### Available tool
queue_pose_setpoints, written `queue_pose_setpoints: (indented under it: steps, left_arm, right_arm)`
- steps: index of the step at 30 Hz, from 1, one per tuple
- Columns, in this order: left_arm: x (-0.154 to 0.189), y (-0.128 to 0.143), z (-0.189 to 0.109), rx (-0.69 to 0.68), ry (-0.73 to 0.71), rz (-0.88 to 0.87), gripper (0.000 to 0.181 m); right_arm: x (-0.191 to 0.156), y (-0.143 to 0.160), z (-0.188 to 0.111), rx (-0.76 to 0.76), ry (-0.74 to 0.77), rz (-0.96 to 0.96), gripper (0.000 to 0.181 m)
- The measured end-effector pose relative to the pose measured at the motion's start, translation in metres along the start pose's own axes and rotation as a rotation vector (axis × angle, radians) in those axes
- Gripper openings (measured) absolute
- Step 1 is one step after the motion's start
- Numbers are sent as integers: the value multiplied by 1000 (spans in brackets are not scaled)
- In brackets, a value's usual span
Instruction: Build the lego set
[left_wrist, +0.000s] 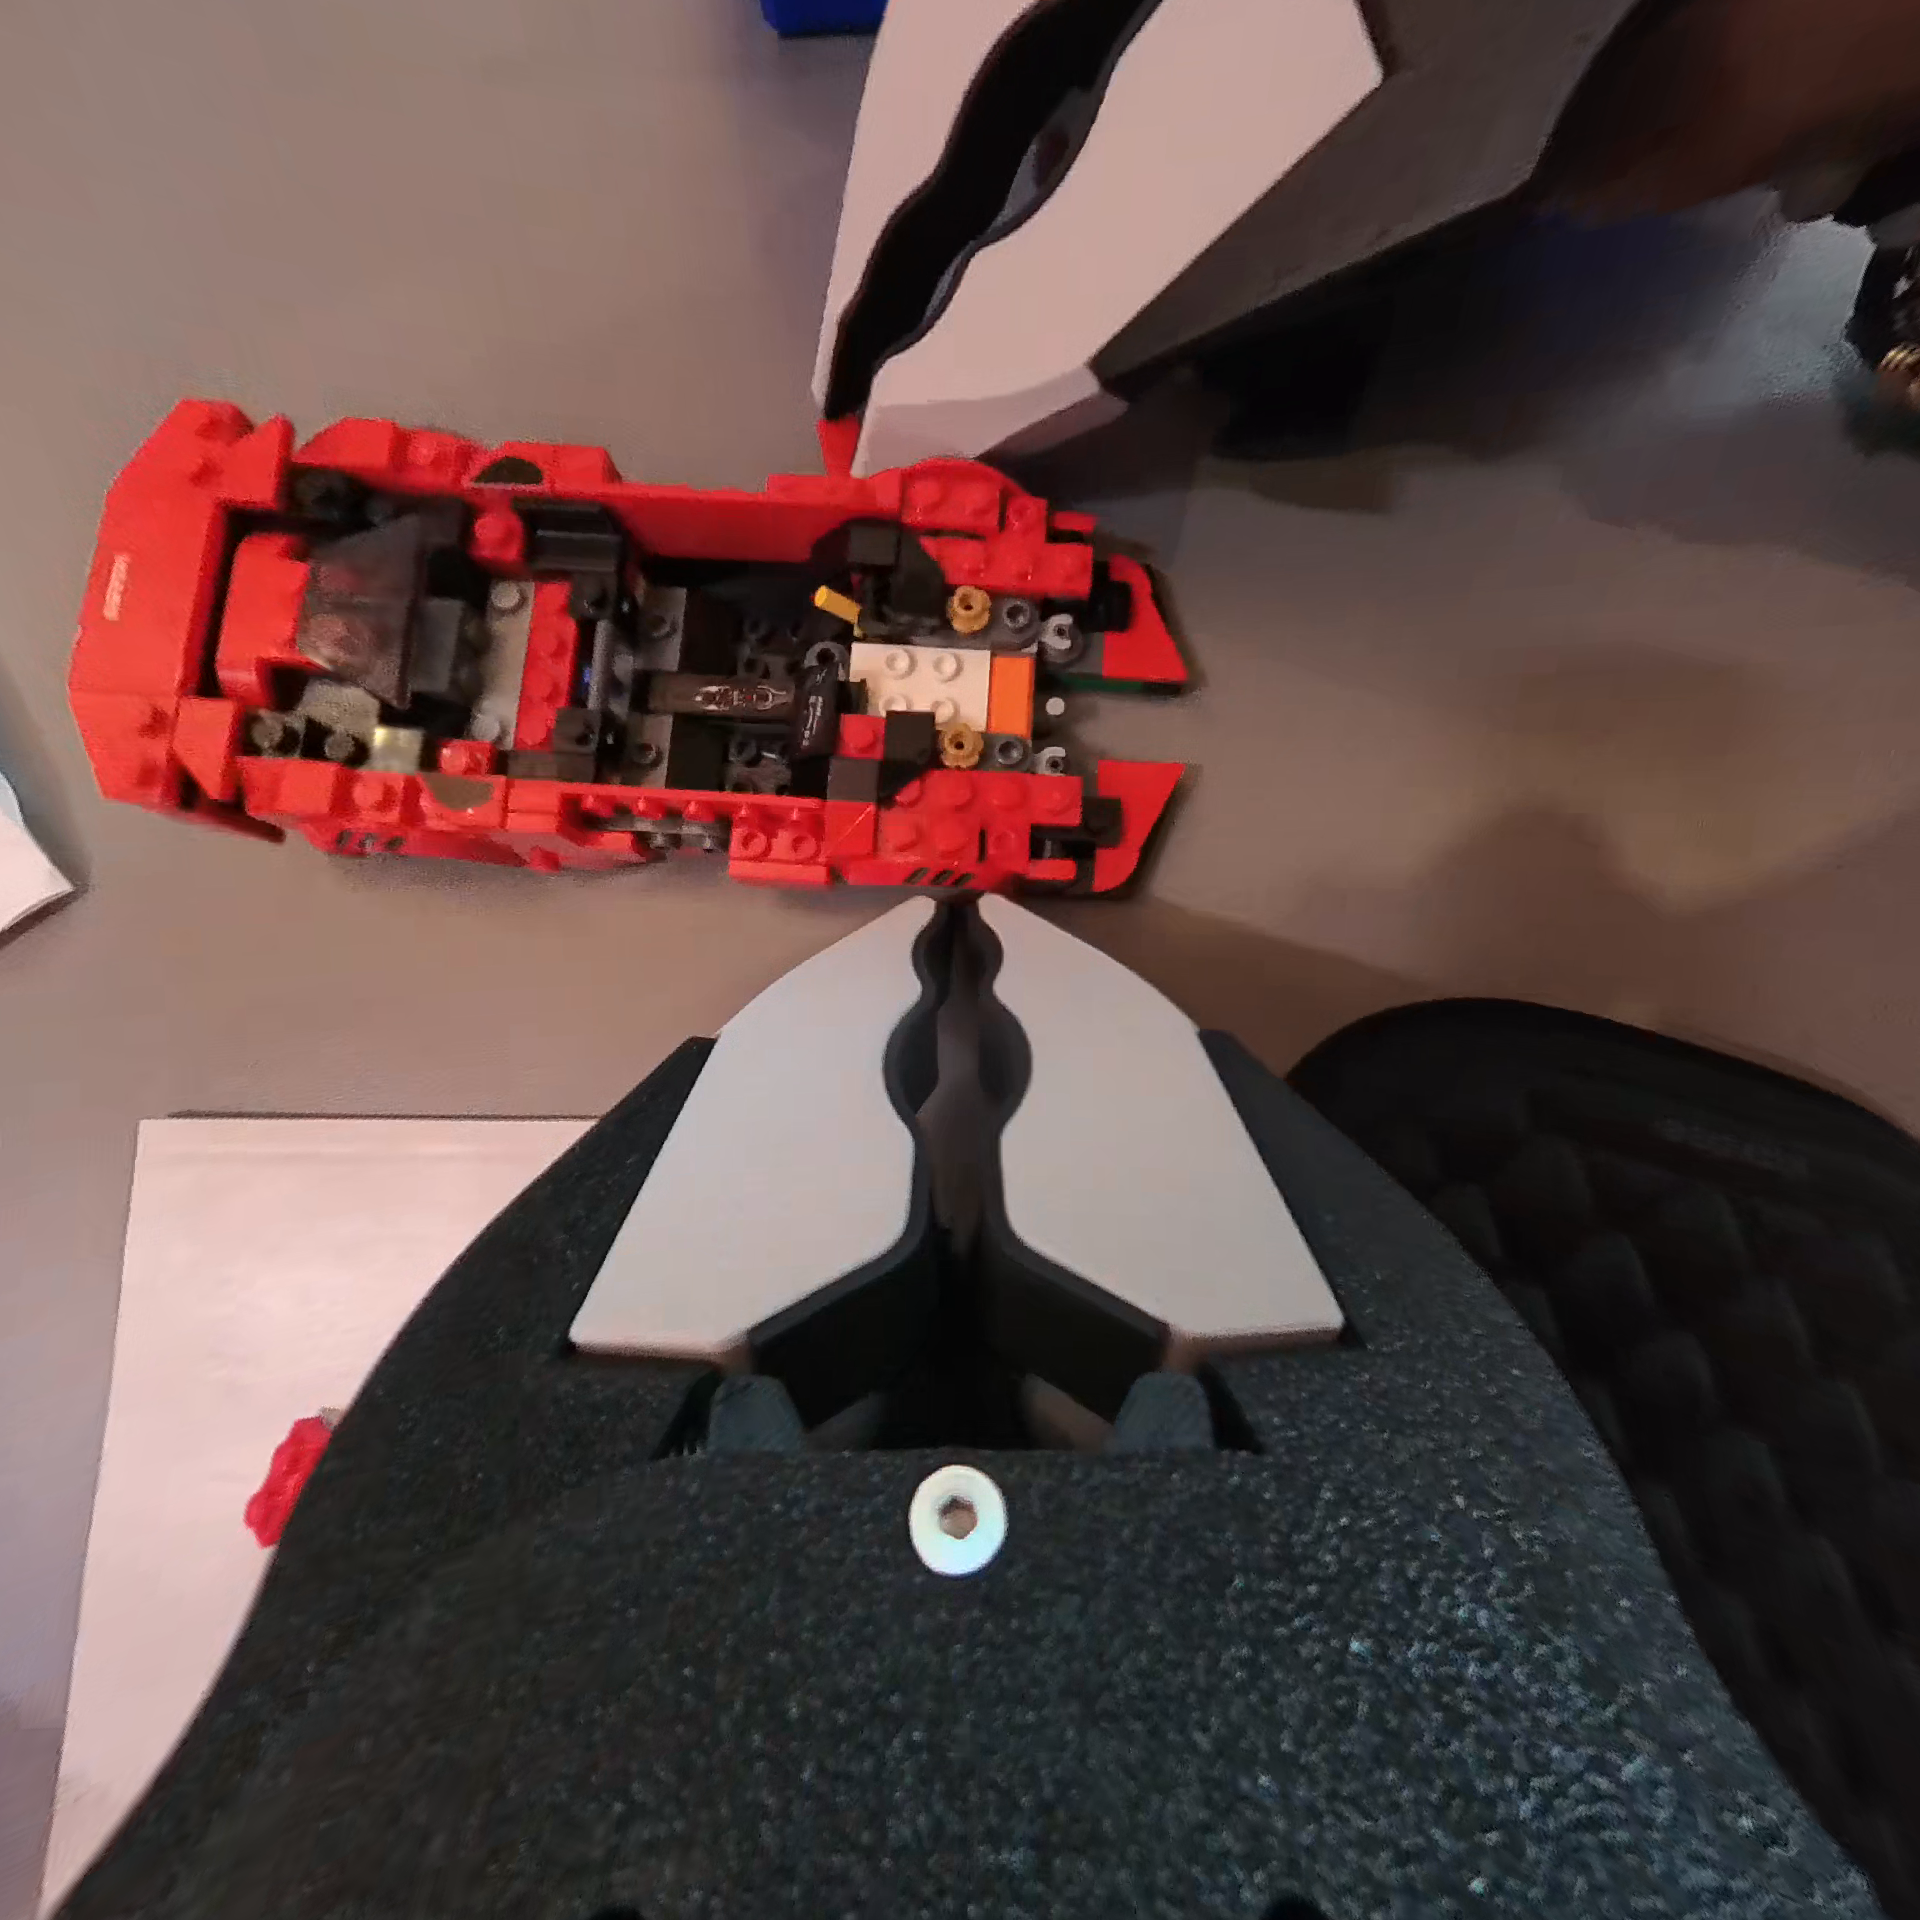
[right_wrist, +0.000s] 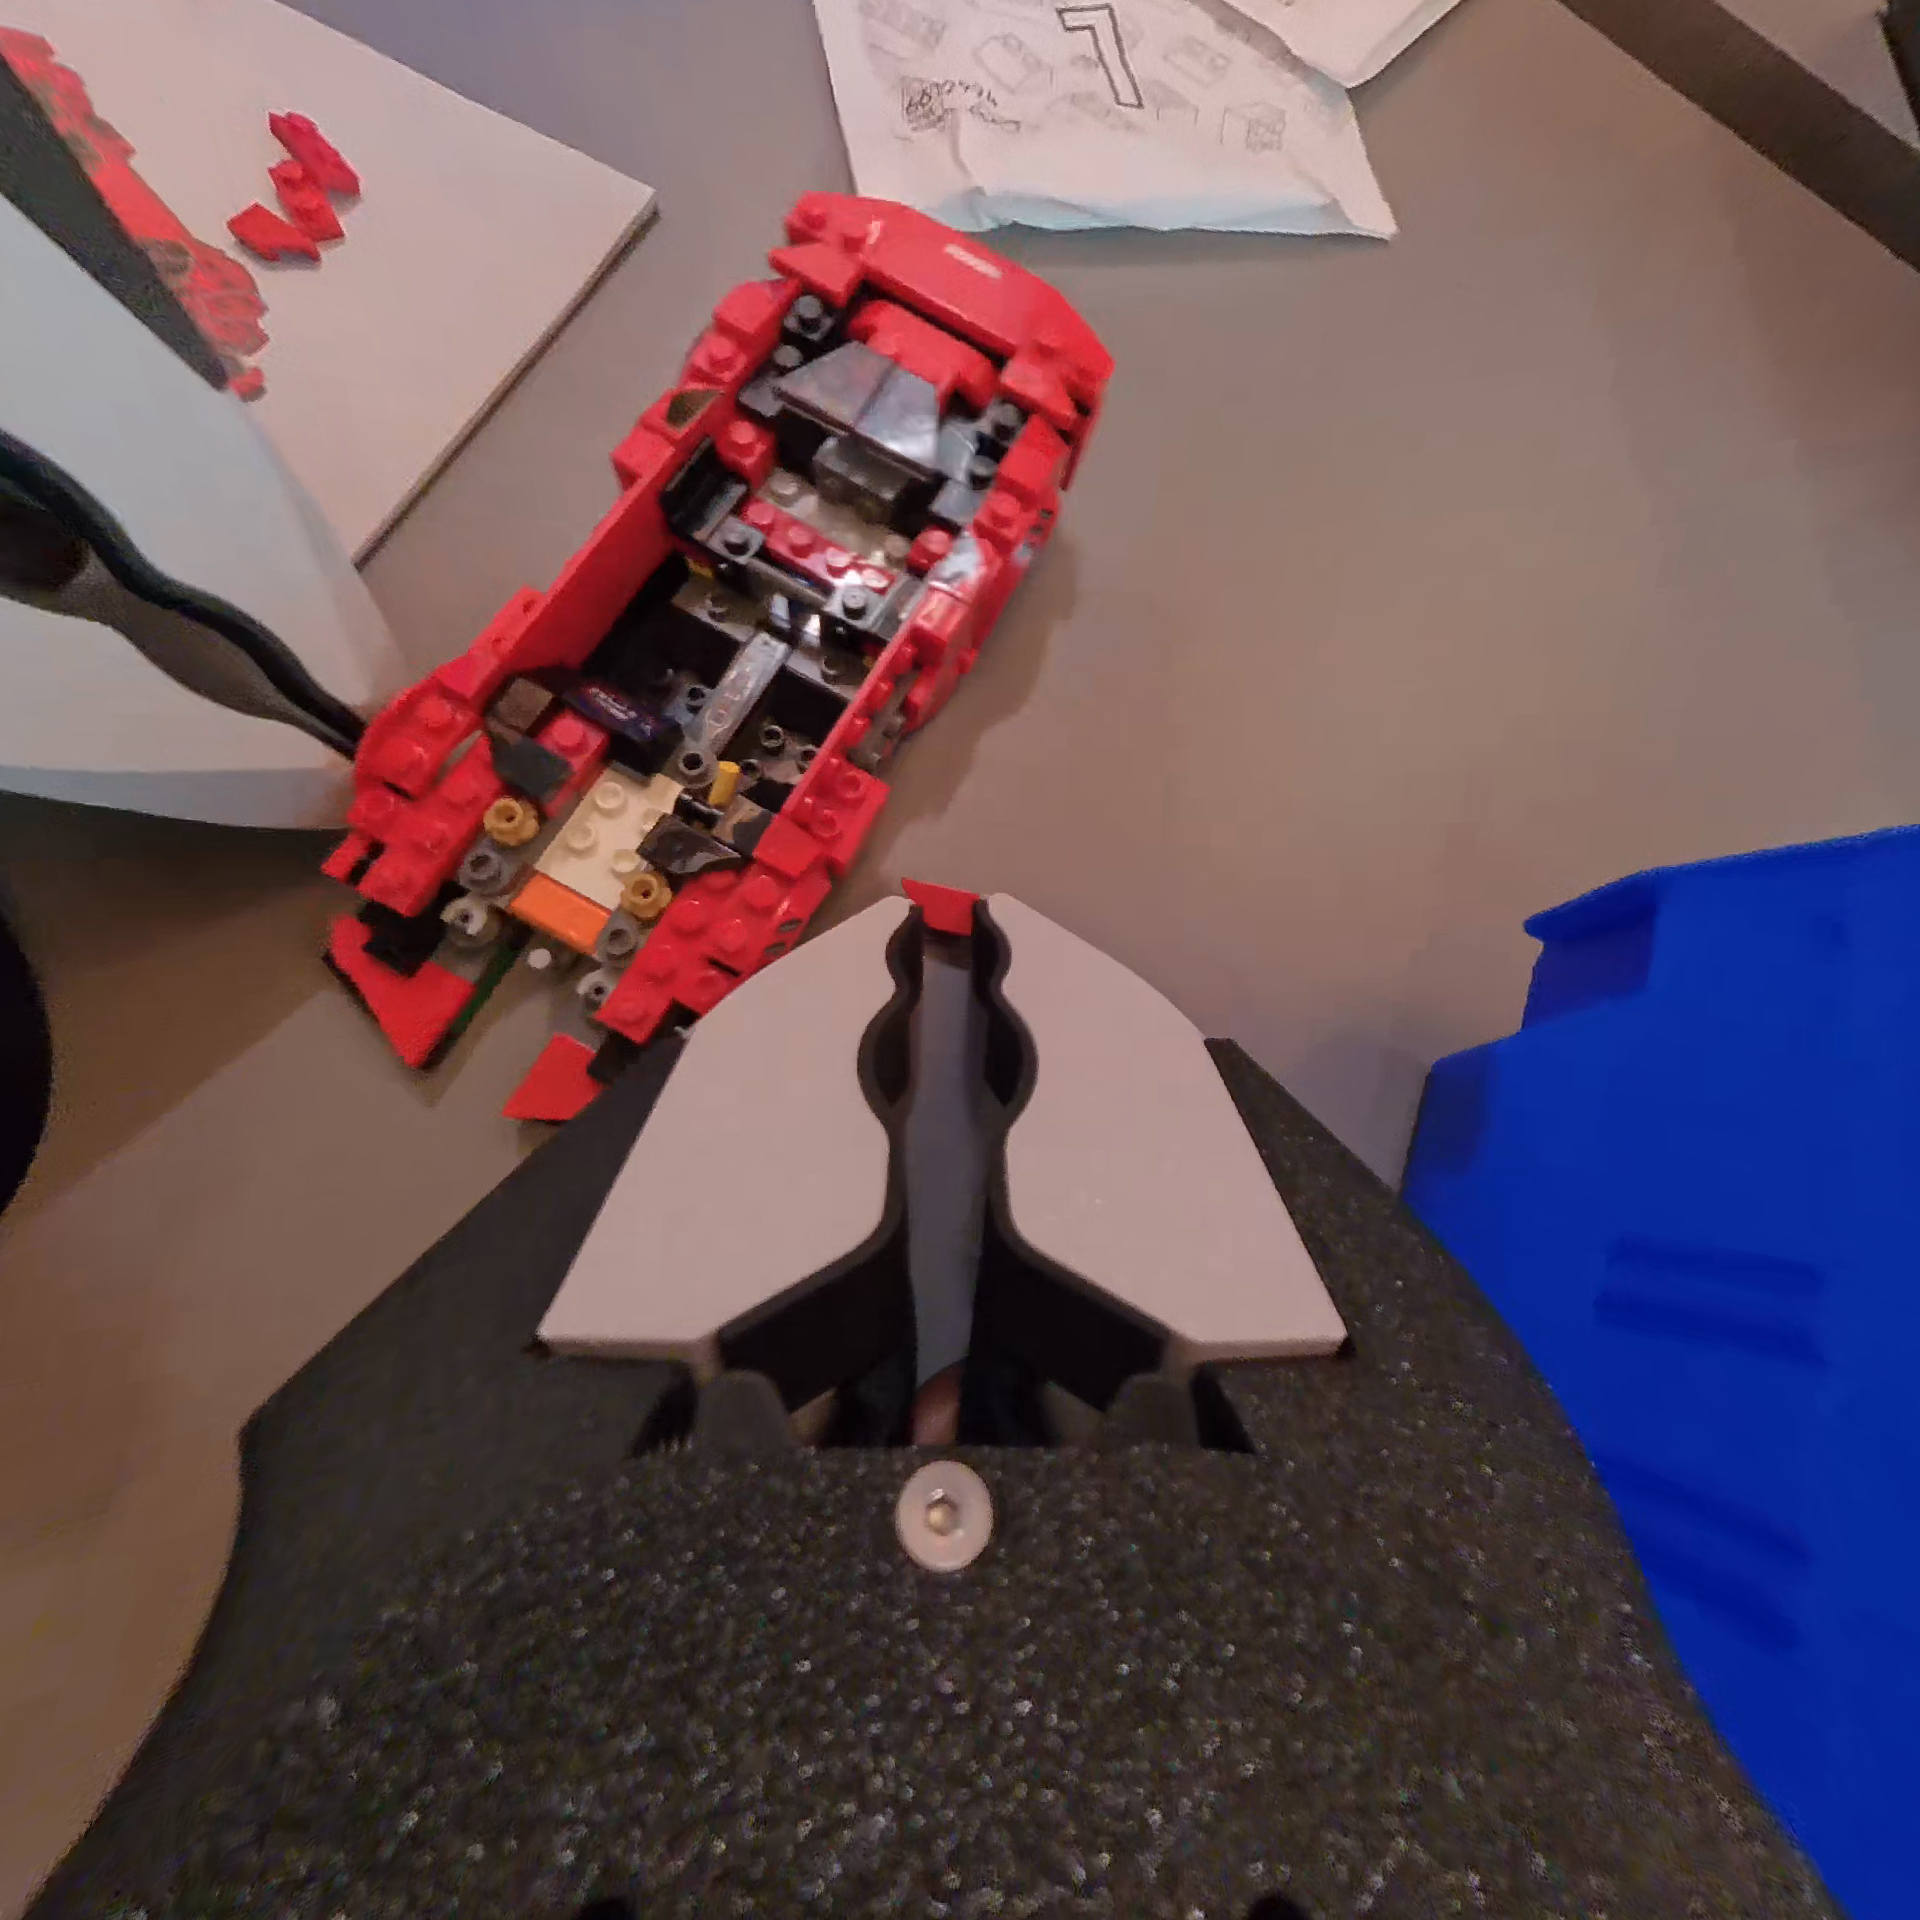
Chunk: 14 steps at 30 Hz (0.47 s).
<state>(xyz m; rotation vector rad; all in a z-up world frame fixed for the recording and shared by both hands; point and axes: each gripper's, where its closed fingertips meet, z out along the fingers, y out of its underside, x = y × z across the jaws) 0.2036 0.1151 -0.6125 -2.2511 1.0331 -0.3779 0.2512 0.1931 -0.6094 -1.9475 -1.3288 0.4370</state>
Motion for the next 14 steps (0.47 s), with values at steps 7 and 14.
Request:
queue_pose_setpoints:
  steps: [7, 14]
  left_arm:
    - [-13, 10, -49, 132, -92, -73, 9]
    - [2, 28, -100, 459, -201, -125, 26]
  right_arm:
    - [2, -19, -36, 111, 44, 1, 9]
    - [-59, -34, -41, 190, -239, -97, 9]
